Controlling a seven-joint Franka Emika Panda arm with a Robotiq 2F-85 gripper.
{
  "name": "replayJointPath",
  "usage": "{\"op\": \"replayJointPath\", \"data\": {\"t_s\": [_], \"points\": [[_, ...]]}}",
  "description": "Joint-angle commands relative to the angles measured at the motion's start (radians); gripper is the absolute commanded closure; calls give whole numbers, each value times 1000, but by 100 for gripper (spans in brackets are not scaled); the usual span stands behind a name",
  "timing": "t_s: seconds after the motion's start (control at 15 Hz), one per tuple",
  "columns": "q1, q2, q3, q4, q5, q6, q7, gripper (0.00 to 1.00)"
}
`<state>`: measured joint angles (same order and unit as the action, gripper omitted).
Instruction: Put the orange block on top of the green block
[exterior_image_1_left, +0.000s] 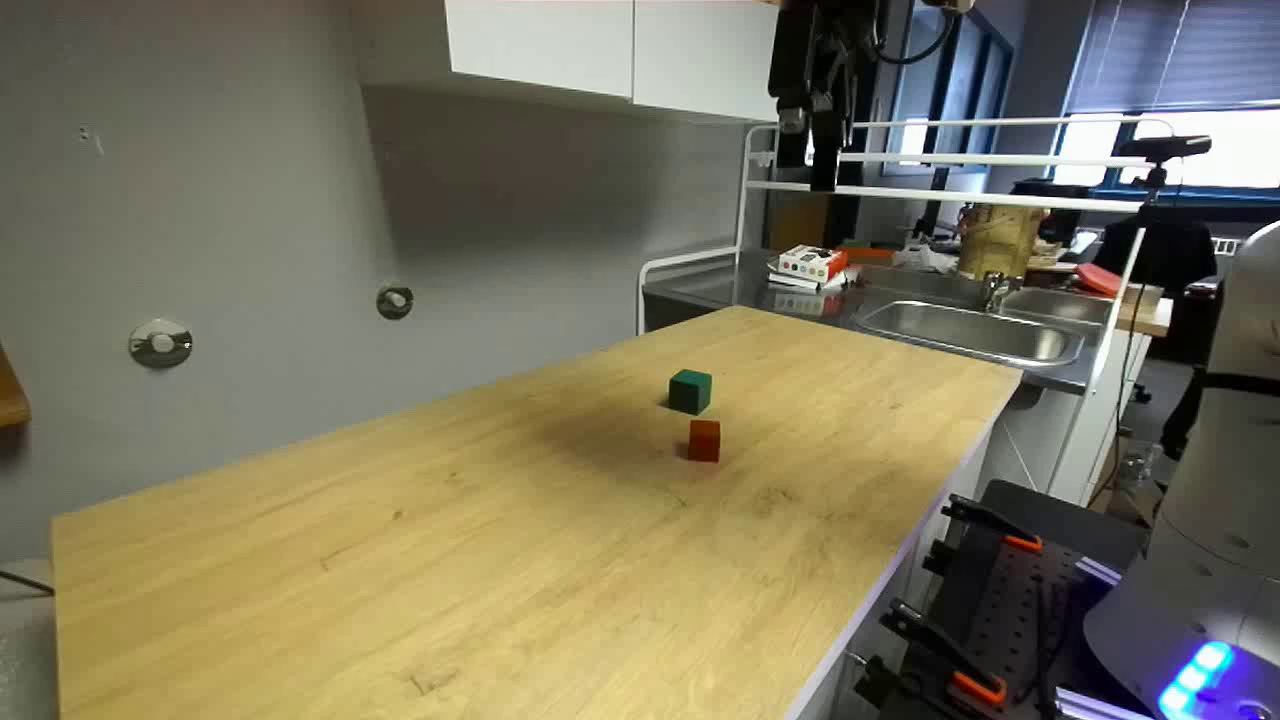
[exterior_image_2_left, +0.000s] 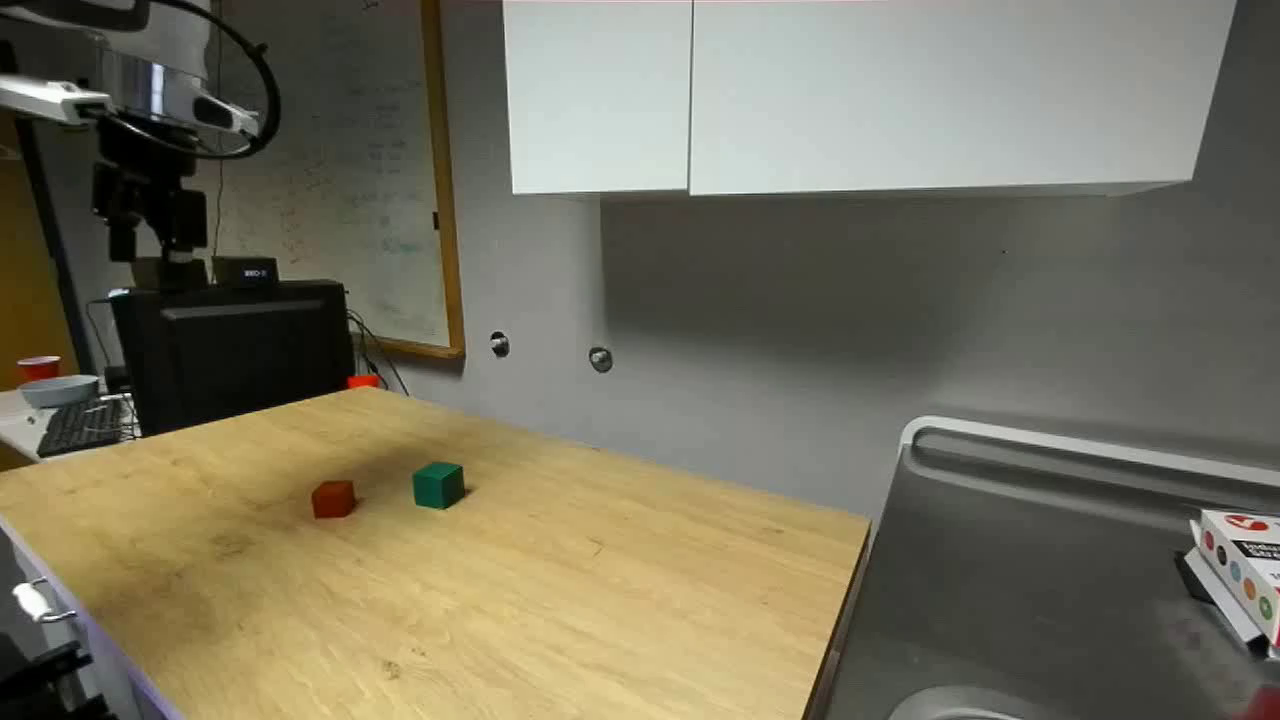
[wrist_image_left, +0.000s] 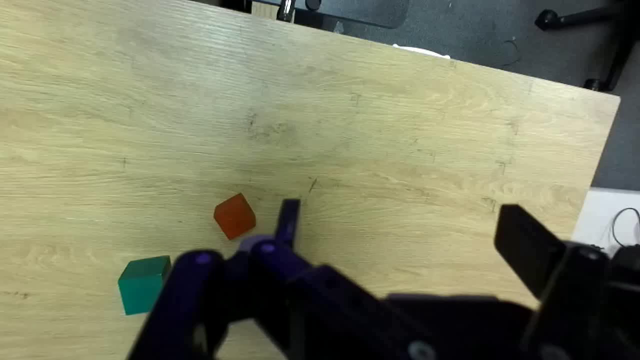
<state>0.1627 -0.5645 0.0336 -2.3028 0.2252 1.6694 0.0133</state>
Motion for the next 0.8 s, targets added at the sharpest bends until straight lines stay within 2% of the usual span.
{"op": "replayJointPath", "data": {"t_s": [0.0,0.73], "points": [[-23,1,18,4,9,-3,-9,0],[-30,8,18,7,11,5,6,0]]}}
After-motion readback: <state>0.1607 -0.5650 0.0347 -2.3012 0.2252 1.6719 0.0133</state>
